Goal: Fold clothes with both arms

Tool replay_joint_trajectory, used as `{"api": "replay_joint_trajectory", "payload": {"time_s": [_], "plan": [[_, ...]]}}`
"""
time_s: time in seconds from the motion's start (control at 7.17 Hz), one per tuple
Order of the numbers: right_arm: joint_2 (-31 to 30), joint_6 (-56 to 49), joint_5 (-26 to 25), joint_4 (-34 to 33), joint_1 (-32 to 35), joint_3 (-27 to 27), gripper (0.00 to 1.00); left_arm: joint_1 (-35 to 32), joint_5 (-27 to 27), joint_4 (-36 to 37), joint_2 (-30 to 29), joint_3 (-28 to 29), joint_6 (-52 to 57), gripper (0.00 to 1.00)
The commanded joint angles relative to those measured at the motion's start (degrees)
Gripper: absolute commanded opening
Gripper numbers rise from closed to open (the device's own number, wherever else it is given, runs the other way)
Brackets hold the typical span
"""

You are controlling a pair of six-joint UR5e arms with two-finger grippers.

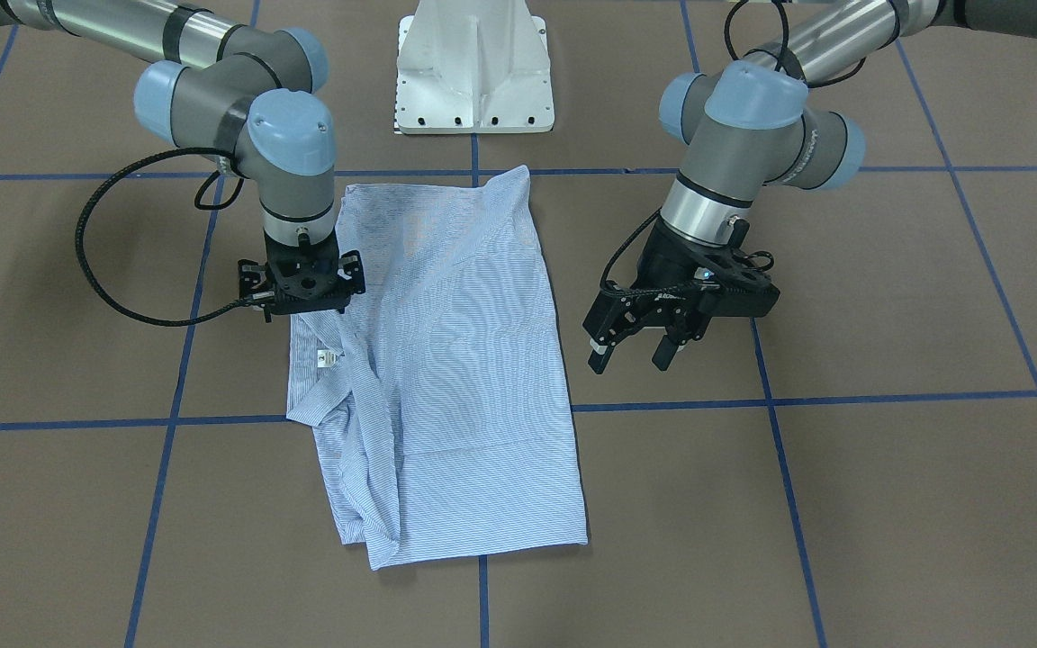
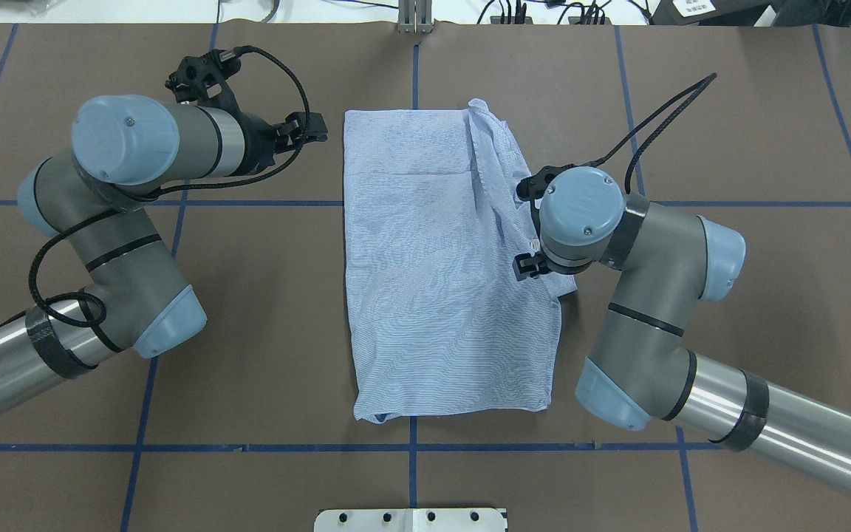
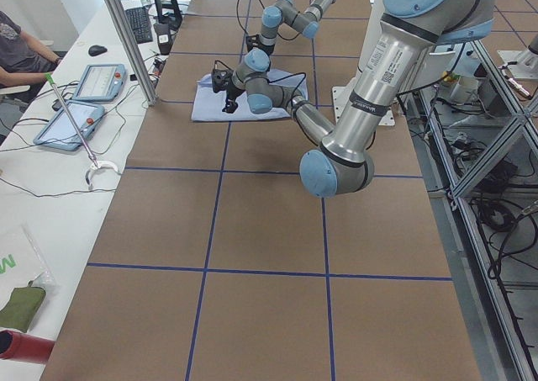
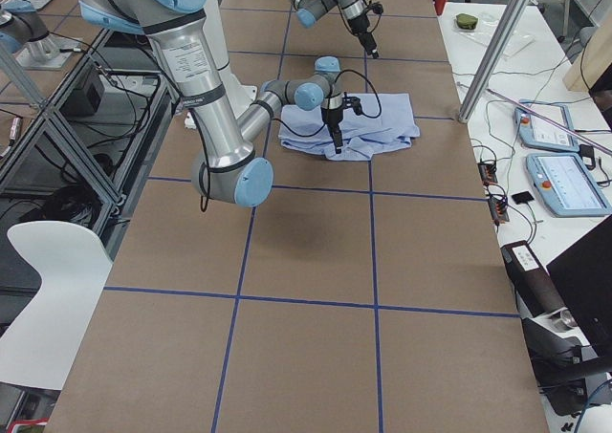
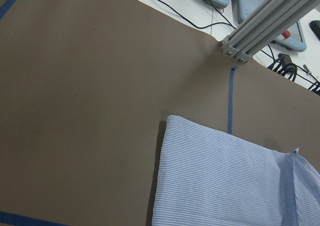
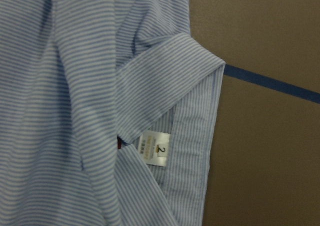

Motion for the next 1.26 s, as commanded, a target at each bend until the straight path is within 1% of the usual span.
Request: {"api": "replay_joint_trajectory", "payload": {"time_s": [0.0,0.14,0.42,0.56,0.7,0.84,0.98,1.12], "plan": [[-5.02,-1.75,-0.23,0.45,1.04,1.63,1.00,0.06,0.00,0.00,-0.05,-0.63,-0.08,1.00],[-5.40,-5.42,0.20,-0.16,3.40,4.69,1.00,-0.03,0.00,0.00,-0.05,-0.81,-0.08,1.00],[-4.62,-4.85,2.22,0.62,4.30,7.25,1.00,-0.03,0.00,0.00,0.03,-0.90,0.19,1.00],[-3.74,-4.49,4.57,1.76,4.30,8.48,1.00,-0.03,0.00,0.09,0.03,-0.90,0.54,1.00],[-3.64,-4.49,5.55,5.95,4.30,7.71,1.00,-0.03,0.09,0.09,0.03,-1.34,0.54,1.00],[-2.77,-4.58,5.65,9.47,4.04,4.83,1.00,0.06,0.18,1.48,0.03,-2.56,0.54,1.00],[0.80,-4.58,5.57,13.94,4.04,-1.02,1.00,0.15,0.18,3.76,-0.05,-3.96,0.63,1.00],[3.45,-5.01,5.39,18.08,3.95,-7.26,1.00,0.24,0.18,3.87,-0.05,-4.15,0.63,1.00]]}}
